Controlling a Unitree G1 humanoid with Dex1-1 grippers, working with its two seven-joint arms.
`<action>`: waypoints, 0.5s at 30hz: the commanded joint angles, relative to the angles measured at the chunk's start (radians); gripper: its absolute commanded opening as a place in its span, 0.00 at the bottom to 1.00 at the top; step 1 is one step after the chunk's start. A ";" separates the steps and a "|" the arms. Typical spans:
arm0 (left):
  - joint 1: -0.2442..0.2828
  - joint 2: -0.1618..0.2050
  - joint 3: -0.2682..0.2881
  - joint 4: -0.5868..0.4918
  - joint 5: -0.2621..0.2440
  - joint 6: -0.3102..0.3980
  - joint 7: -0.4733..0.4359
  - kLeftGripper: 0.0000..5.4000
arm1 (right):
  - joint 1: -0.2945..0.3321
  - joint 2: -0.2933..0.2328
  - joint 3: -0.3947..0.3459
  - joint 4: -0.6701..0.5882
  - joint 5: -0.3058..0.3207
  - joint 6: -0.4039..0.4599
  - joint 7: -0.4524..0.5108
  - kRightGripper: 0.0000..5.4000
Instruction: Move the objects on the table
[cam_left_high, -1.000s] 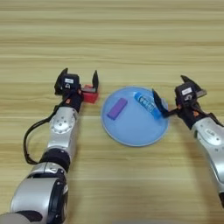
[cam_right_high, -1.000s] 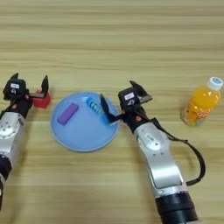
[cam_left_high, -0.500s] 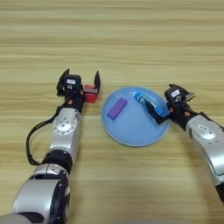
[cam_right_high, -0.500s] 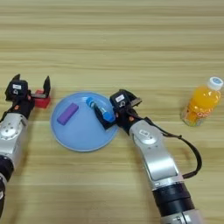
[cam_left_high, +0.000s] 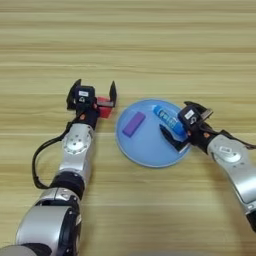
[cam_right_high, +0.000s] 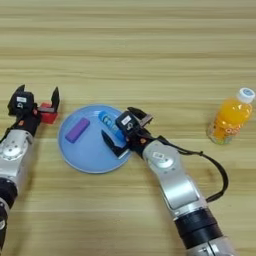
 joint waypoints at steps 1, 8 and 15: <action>0.010 0.002 -0.006 -0.009 0.010 0.009 0.006 1.00 | 0.002 -0.002 0.007 -0.009 -0.001 -0.011 0.011 1.00; 0.013 0.003 -0.009 -0.014 0.012 0.013 0.011 1.00 | 0.010 0.023 0.000 -0.005 0.065 0.025 0.057 1.00; 0.014 0.003 -0.011 -0.016 0.013 0.013 0.015 1.00 | 0.009 0.033 -0.006 0.015 0.106 0.064 0.080 1.00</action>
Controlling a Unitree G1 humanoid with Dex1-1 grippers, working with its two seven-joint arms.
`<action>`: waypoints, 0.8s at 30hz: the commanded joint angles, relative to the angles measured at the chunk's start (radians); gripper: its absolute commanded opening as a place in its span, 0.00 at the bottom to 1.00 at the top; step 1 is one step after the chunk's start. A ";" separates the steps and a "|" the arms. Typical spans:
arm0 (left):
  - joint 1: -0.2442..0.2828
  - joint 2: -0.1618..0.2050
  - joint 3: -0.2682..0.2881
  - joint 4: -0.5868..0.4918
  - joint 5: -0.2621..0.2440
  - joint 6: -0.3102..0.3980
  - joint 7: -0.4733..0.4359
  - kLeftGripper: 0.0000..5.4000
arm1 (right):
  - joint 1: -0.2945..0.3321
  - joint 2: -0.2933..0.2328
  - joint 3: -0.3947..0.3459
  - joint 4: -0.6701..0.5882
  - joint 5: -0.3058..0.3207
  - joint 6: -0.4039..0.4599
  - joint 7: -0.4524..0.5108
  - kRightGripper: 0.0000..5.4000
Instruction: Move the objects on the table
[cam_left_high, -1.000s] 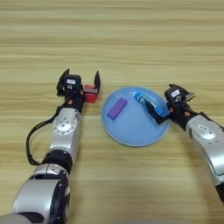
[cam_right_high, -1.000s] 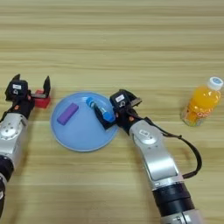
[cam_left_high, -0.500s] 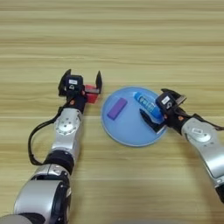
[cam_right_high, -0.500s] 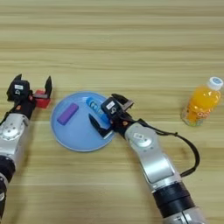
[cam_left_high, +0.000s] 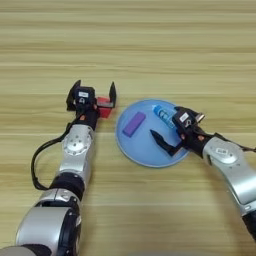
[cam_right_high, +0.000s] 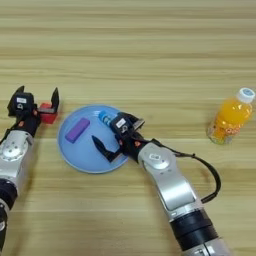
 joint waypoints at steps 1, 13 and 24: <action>0.008 0.002 -0.007 -0.013 0.012 0.012 0.006 1.00 | 0.001 0.003 -0.013 0.014 0.023 0.037 0.014 1.00; 0.011 0.000 -0.011 -0.018 0.013 0.014 0.010 1.00 | -0.024 0.005 -0.035 0.087 0.040 0.058 0.007 1.00; 0.015 0.000 -0.013 -0.025 0.011 0.015 0.011 1.00 | -0.040 0.011 -0.043 0.147 0.041 0.056 0.008 1.00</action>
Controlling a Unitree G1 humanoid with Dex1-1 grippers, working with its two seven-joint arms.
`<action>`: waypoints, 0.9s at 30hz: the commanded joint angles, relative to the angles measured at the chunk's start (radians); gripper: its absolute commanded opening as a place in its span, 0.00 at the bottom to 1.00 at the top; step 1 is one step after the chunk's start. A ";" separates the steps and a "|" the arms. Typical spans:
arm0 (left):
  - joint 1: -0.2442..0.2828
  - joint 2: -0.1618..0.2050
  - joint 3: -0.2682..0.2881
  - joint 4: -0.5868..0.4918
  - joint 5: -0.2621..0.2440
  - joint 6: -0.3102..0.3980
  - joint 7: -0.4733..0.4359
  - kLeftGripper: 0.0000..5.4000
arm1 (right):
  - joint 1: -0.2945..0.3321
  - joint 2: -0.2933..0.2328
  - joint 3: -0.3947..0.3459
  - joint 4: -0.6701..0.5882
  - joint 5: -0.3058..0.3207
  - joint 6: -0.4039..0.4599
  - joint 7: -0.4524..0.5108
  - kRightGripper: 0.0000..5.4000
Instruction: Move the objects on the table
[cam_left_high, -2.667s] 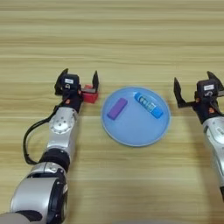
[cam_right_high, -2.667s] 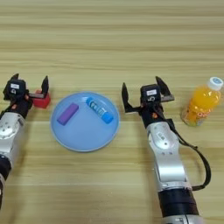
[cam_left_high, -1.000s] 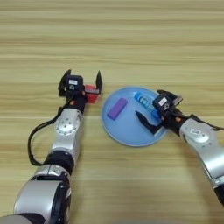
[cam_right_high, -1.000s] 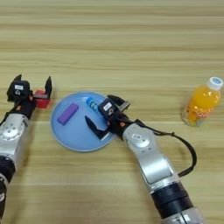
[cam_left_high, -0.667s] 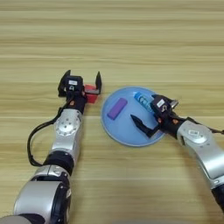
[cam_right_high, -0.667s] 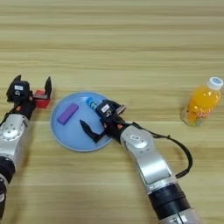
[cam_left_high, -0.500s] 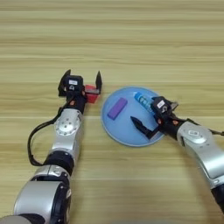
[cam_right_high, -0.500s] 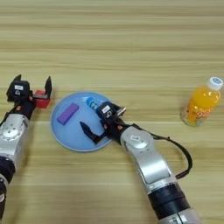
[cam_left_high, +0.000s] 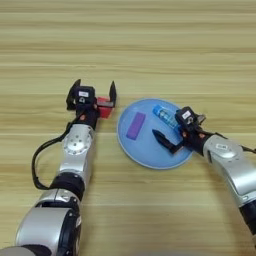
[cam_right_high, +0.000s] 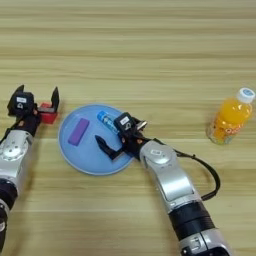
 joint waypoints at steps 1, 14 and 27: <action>0.011 0.000 -0.005 -0.008 0.011 0.015 0.005 1.00 | 0.017 -0.004 -0.002 0.022 -0.003 0.024 -0.001 1.00; 0.013 0.000 -0.008 -0.017 0.010 0.017 0.008 1.00 | 0.030 -0.006 0.015 0.014 -0.005 0.018 0.017 0.71; 0.013 0.001 -0.008 -0.014 0.010 0.015 0.008 1.00 | 0.038 -0.005 0.014 0.008 -0.002 0.014 0.020 0.44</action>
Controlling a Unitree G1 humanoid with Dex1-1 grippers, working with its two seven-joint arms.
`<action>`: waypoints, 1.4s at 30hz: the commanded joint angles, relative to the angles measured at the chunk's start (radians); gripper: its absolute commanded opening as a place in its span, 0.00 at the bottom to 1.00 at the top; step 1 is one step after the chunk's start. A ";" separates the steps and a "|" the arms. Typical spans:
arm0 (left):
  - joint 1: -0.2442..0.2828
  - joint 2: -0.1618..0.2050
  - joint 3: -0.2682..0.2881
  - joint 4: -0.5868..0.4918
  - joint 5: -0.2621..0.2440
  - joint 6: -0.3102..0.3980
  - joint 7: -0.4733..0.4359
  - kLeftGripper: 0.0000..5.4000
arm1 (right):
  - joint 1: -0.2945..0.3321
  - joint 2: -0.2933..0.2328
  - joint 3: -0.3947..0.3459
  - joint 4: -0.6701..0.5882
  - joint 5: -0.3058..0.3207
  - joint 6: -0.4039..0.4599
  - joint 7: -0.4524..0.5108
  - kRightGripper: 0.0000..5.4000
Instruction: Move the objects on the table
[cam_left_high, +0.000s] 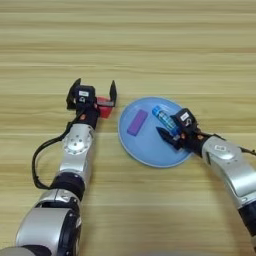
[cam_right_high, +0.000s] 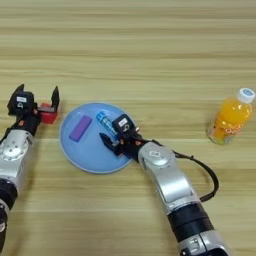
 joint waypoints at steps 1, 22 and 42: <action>0.010 0.001 -0.003 -0.005 0.010 0.014 0.005 1.00 | 0.027 -0.009 0.003 0.014 -0.002 0.025 0.007 0.41; 0.006 -0.001 -0.004 0.001 0.012 0.014 0.009 1.00 | 0.018 -0.002 -0.033 -0.082 0.015 0.047 -0.021 0.26; 0.010 -0.004 -0.007 -0.006 0.015 0.011 0.015 1.00 | 0.079 -0.044 -0.139 -0.201 0.042 0.064 -0.051 0.26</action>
